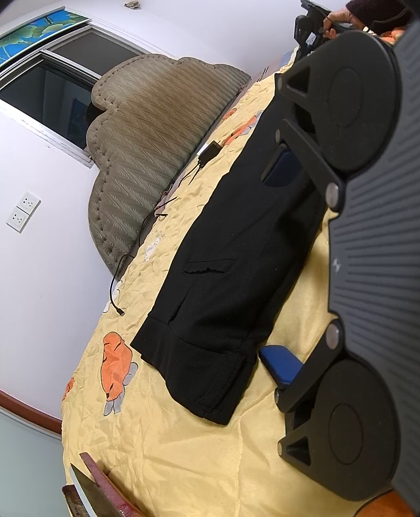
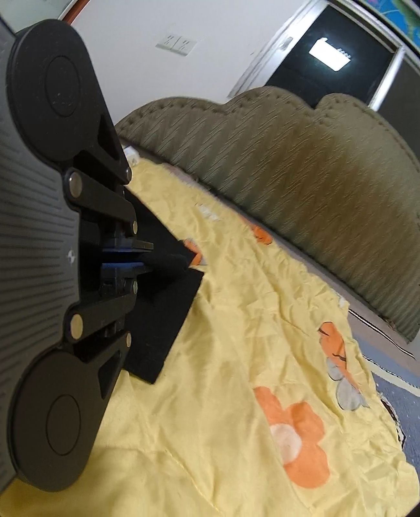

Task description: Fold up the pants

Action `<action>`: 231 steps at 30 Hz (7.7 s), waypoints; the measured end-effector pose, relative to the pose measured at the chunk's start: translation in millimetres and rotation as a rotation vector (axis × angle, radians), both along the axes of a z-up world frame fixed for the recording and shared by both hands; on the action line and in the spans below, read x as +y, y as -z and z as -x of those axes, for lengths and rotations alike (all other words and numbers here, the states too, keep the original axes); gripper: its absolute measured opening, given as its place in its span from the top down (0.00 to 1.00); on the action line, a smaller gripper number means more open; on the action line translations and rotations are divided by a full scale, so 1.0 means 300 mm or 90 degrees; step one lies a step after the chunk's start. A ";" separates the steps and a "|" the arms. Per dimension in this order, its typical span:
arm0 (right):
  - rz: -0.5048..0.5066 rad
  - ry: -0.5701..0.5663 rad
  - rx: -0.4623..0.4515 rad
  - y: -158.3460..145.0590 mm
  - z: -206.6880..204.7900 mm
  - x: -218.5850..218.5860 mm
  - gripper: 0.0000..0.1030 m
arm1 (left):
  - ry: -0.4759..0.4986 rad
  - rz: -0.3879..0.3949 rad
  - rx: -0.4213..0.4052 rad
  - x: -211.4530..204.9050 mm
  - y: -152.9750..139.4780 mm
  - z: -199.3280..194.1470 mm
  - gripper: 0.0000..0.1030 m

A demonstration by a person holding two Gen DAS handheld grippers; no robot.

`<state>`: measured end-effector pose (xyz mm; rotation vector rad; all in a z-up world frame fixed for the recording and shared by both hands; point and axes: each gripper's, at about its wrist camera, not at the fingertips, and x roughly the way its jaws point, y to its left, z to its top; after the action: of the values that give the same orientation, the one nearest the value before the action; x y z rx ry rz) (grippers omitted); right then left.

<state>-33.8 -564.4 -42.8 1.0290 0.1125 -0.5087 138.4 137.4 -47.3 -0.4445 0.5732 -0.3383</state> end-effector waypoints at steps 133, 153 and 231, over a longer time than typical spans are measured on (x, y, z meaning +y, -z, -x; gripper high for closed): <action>-0.152 -0.147 -0.179 -0.515 0.185 0.328 0.96 | -0.002 0.023 -0.002 0.013 0.001 0.004 0.00; -0.237 -0.001 -0.038 0.018 0.117 -0.004 0.17 | -0.003 0.024 -0.002 0.015 0.001 0.004 0.00; -0.034 0.069 0.097 0.007 0.031 -0.038 0.96 | -0.004 0.028 -0.003 0.014 0.000 0.000 0.00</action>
<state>-43.1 -575.8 -45.0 1.0512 0.2066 -0.6865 138.4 141.5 -47.2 -0.4868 0.5608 -0.3464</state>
